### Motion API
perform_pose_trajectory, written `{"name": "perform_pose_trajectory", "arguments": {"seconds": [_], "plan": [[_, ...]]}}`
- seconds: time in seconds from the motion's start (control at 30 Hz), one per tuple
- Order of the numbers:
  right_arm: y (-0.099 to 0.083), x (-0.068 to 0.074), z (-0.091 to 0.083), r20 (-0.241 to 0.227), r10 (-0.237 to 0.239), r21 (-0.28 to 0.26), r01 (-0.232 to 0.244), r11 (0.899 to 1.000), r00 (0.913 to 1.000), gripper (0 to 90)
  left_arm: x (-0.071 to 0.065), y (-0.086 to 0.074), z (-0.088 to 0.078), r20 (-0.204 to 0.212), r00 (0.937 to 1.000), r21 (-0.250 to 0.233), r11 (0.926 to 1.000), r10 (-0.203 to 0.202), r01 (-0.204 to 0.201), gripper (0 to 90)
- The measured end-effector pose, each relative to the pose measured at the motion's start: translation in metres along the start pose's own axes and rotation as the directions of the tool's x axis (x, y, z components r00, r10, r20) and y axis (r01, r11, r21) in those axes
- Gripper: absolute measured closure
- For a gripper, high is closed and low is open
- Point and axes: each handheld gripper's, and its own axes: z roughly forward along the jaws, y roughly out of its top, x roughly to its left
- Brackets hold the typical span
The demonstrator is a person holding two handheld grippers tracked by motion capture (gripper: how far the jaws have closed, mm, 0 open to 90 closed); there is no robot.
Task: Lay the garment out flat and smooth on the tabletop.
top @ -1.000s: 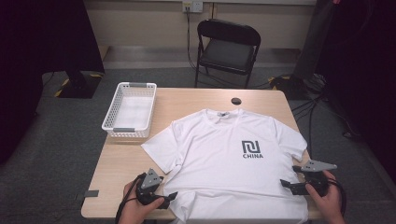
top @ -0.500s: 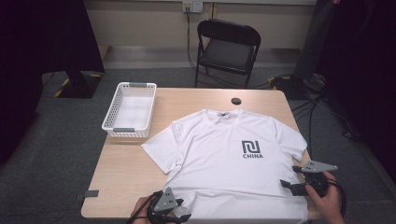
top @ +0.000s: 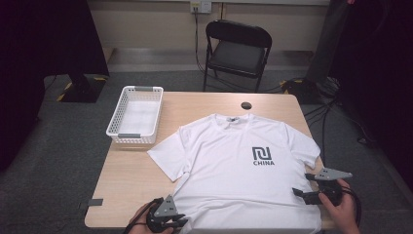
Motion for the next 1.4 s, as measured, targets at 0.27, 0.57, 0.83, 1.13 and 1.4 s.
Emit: {"name": "perform_pose_trajectory", "arguments": {"seconds": [0.27,0.57,0.83,1.13,1.4], "plan": [[0.000,0.000,0.000,-0.004,-0.001,0.000,0.001,1.000,1.0000,14.2,0.017,-0.012,-0.017,-0.057,0.9959,-0.065,0.9956,-0.071,0.067,51.0],[0.000,0.000,0.000,-0.004,-0.001,0.001,0.001,1.000,1.0000,14.2,0.042,-0.008,-0.003,-0.221,0.9468,-0.125,0.9696,-0.234,0.210,41.0],[0.000,0.000,0.000,-0.003,-0.001,0.000,0.001,1.000,1.0000,14.2,0.052,-0.002,0.001,-0.273,0.9376,-0.056,0.9766,-0.215,0.208,74.8],[0.000,0.000,0.000,-0.003,-0.001,0.001,0.001,1.000,1.0000,14.2,0.070,0.014,-0.003,-0.318,0.9049,-0.167,0.9562,-0.283,0.240,44.2],[0.000,0.000,0.000,-0.003,-0.001,0.001,0.001,1.000,1.0000,14.1,0.103,0.021,0.014,-0.365,0.8608,-0.198,0.9329,-0.355,0.301,55.4]]}}
